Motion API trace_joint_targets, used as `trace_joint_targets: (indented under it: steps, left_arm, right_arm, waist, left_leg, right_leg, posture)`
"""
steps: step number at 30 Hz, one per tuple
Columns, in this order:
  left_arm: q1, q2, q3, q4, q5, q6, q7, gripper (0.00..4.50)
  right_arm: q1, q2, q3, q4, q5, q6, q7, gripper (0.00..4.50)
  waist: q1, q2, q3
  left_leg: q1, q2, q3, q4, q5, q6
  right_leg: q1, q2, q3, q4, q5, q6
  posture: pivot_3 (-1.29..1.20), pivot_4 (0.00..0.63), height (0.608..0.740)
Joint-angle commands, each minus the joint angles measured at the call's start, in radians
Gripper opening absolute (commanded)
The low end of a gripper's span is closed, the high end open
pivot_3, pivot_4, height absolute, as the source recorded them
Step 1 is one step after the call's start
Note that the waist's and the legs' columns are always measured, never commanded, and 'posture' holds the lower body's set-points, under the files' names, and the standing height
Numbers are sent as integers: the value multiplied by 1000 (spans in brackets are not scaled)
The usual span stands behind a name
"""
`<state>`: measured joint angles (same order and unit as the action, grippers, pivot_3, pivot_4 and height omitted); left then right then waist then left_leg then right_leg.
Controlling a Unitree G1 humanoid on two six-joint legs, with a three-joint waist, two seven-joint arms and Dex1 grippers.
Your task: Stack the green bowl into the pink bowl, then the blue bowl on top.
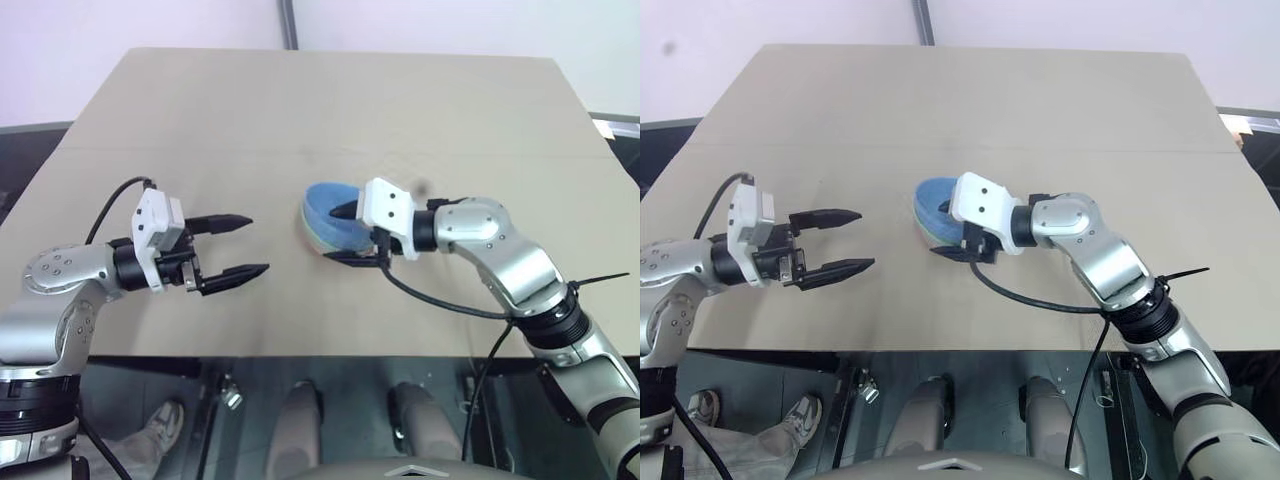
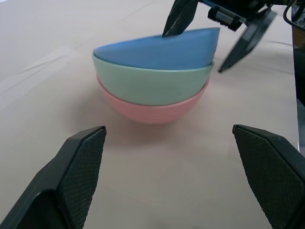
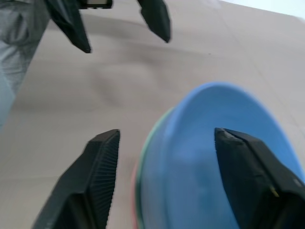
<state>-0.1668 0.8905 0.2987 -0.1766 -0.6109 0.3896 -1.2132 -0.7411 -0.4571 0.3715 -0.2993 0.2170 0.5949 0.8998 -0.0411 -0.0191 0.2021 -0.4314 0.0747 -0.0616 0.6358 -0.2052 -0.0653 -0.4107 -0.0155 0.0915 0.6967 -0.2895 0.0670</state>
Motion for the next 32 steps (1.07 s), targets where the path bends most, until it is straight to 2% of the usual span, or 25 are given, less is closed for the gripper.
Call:
trace_joint_targets:
  steps: [1, 4, 9, 12, 16, 20, 21, 23, 32]
  left_arm:
    - [-4, 17, 49, -54, -62, 49, 14, 4500]
    - [-11, -3, 68, -56, -60, 49, 70, 4500]
    - [42, -10, 92, -117, -77, 85, 121, 4500]
    - [67, -58, 131, -132, -123, 90, 164, 4500]
    - [203, -31, 196, -174, -139, 133, 136, 4500]
    - [250, 7, 238, -160, -211, 196, 87, 4500]
    - [248, 19, 251, -151, -242, 221, 73, 4500]
    - [241, 35, 265, -147, -256, 234, 67, 4500]
    - [243, 25, 262, -175, -203, 185, 92, 4500]
  right_arm:
    - [15, -45, -127, -129, 75, 56, -3, 3213]
    - [87, -108, -247, -236, 147, 141, -25, 3213]
    - [316, -264, -473, -407, 264, 261, -28, 3213]
    - [449, -338, -592, -451, 295, 299, -32, 3213]
    - [637, -426, -770, -475, 290, 307, -11, 3213]
    - [648, -444, -851, -443, 399, 348, 5, 3213]
    - [653, -446, -866, -442, 429, 357, 12, 3738]
    - [675, -454, -879, -447, 444, 346, 16, 4447]
    - [681, -488, -871, -439, 465, 302, -5, 4482]
  waist:
    - [0, 0, 0]
    - [2, 0, 0]
    - [3, 0, 0]
    - [-1, 0, 0]
    - [-2, -1, -1]
    - [-1, -2, -1]
    - [-1, -2, -2]
    - [1, -3, -2]
    - [0, -3, -2]
  left_leg:
    - [0, 0, 0, 0, 0, 0]
    - [0, 0, 0, 0, 0, 0]
    - [0, 0, 0, 0, 0, 0]
    - [2, 0, 0, 0, 0, 0]
    - [2, 0, 1, 0, 0, 0]
    - [3, 0, 1, 1, 0, 0]
    - [3, 0, 1, 1, 0, 0]
    - [4, 0, 1, 2, 0, 0]
    - [3, 0, 2, 1, 0, 0]
  right_leg:
    - [0, 0, 0, 0, 0, 0]
    - [0, 0, 0, 0, 0, 0]
    - [1, -1, 0, -1, 0, 0]
    - [1, 0, 0, 0, 0, 0]
    - [2, 0, 1, -1, 0, 0]
    - [2, 0, 2, -1, 0, 0]
    - [2, 0, 2, 0, 0, 0]
    - [3, 1, 1, 0, 0, 1]
    - [3, 0, 2, -2, 0, 0]
  posture:
    - [0, 150, 740]
    - [0, 150, 740]
    - [0, 150, 740]
    - [0, 150, 740]
    - [0, 150, 740]
    - [0, 150, 740]
    - [0, 150, 740]
    - [0, 150, 740]
    - [0, 150, 740]
